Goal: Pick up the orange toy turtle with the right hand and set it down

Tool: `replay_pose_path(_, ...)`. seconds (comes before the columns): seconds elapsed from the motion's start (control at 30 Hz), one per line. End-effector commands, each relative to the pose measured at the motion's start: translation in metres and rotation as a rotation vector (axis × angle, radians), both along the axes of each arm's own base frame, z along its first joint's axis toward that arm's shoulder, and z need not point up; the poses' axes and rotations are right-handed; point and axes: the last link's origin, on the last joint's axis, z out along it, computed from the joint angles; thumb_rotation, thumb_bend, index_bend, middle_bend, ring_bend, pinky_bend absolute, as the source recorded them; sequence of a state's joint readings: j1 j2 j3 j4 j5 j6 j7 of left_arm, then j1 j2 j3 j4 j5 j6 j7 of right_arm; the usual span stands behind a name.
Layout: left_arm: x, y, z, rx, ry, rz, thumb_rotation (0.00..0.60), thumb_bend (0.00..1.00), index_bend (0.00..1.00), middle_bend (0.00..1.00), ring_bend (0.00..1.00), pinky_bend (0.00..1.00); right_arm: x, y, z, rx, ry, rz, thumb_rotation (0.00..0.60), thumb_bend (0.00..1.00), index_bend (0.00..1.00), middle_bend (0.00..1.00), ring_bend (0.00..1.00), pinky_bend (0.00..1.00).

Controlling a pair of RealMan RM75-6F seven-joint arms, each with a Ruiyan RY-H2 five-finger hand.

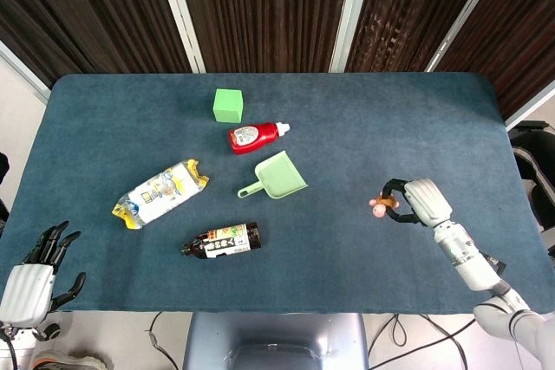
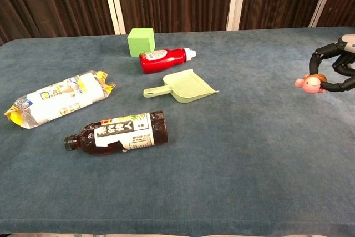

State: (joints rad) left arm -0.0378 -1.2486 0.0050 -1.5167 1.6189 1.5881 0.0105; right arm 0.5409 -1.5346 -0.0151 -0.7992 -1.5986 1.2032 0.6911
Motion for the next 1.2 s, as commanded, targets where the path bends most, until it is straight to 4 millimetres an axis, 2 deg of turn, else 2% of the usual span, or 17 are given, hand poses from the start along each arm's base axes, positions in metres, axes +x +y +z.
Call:
replay_pose_path(0.03, 0.000, 0.000, 0.000, -0.001, 0.001, 0.001, 0.600, 0.34, 0.17, 0.05, 0.07, 0.33, -0.006, 0.004, 0.005, 0.040, 0.064, -0.028, 0.600, 1.00, 0.76, 0.66, 0.98, 0.96)
replay_pose_path(0.1, 0.000, 0.000, 0.000, -0.002, 0.002, 0.001, 0.600, 0.34, 0.17, 0.05, 0.07, 0.33, -0.008, 0.005, 0.005, 0.069, 0.095, -0.043, 0.600, 0.95, 0.62, 0.59, 0.96, 0.94)
replay_pose_path(0.17, 0.000, 0.000, -0.001, -0.003, 0.002, 0.002, 0.600, 0.34, 0.17, 0.05, 0.07, 0.33, -0.008, 0.006, 0.005, 0.082, 0.105, -0.051, 0.600, 0.73, 0.46, 0.44, 0.94, 0.92)
replay_pose_path(0.27, 0.000, 0.000, -0.001, -0.003, 0.003, 0.002, 0.600, 0.34, 0.17, 0.05, 0.07, 0.33, -0.010, 0.007, 0.005, 0.094, 0.126, -0.061, 0.600, 0.39, 0.31, 0.32, 0.91, 0.90)
replay_pose_path(0.37, 0.000, 0.000, -0.001, -0.001, 0.002, 0.002, 0.600, 0.34, 0.17, 0.05, 0.07, 0.33, -0.010, 0.009, 0.007, 0.096, 0.144, -0.058, 0.600, 0.18, 0.20, 0.25, 0.89, 0.88)
replay_pose_path(0.47, -0.001, -0.001, -0.001, -0.001, 0.003, 0.003, 0.600, 0.34, 0.17, 0.05, 0.07, 0.33, -0.011, 0.012, 0.011, 0.092, 0.159, -0.056, 0.600, 0.08, 0.09, 0.22, 0.87, 0.86)
replay_pose_path(0.57, -0.001, -0.001, -0.001, 0.000, 0.003, 0.004, 0.600, 0.34, 0.17, 0.05, 0.07, 0.33, -0.012, 0.016, 0.021, 0.074, 0.158, -0.054, 0.600, 0.05, 0.00, 0.20, 0.86, 0.85)
replay_pose_path(0.73, -0.002, -0.002, 0.001, 0.004, 0.008, 0.006, 0.600, 0.34, 0.17, 0.05, 0.07, 0.33, -0.018, 0.027, 0.049, -0.039, 0.132, -0.067, 0.600, 0.05, 0.03, 0.20, 0.84, 0.84)
replay_pose_path(0.8, -0.001, -0.002, 0.001, 0.009, 0.011, 0.005, 0.600, 0.34, 0.17, 0.05, 0.07, 0.33, -0.024, 0.034, 0.059, -0.076, 0.148, -0.080, 0.600, 0.05, 0.08, 0.20, 0.71, 0.78)
replay_pose_path(0.83, -0.001, -0.002, 0.001, 0.009, 0.012, 0.005, 0.600, 0.34, 0.17, 0.05, 0.07, 0.33, -0.028, 0.037, 0.064, -0.091, 0.163, -0.090, 0.600, 0.05, 0.09, 0.20, 0.57, 0.71)
replay_pose_path(0.87, -0.001, -0.002, 0.001, 0.010, 0.016, 0.006, 0.600, 0.34, 0.17, 0.05, 0.07, 0.33, -0.032, 0.043, 0.071, -0.115, 0.186, -0.103, 0.600, 0.05, 0.08, 0.19, 0.40, 0.58)
replay_pose_path(0.93, 0.000, -0.001, 0.001, 0.008, 0.024, 0.007, 0.600, 0.34, 0.17, 0.05, 0.07, 0.33, -0.038, 0.052, 0.082, -0.173, 0.213, -0.119, 0.600, 0.05, 0.07, 0.16, 0.19, 0.34)
replay_pose_path(0.97, 0.001, 0.000, 0.000, 0.006, 0.031, 0.006, 0.600, 0.35, 0.17, 0.05, 0.07, 0.33, -0.042, 0.059, 0.088, -0.216, 0.228, -0.127, 0.600, 0.05, 0.07, 0.15, 0.15, 0.29)
replay_pose_path(1.07, 0.004, 0.002, -0.002, -0.002, 0.045, 0.000, 0.600, 0.34, 0.17, 0.05, 0.07, 0.33, -0.049, 0.080, 0.104, -0.301, 0.258, -0.146, 0.600, 0.05, 0.07, 0.13, 0.08, 0.28)
replay_pose_path(1.2, 0.008, 0.005, -0.006, -0.017, 0.063, -0.007, 0.600, 0.34, 0.17, 0.05, 0.07, 0.33, -0.058, 0.105, 0.122, -0.369, 0.280, -0.175, 0.600, 0.05, 0.07, 0.13, 0.07, 0.28)
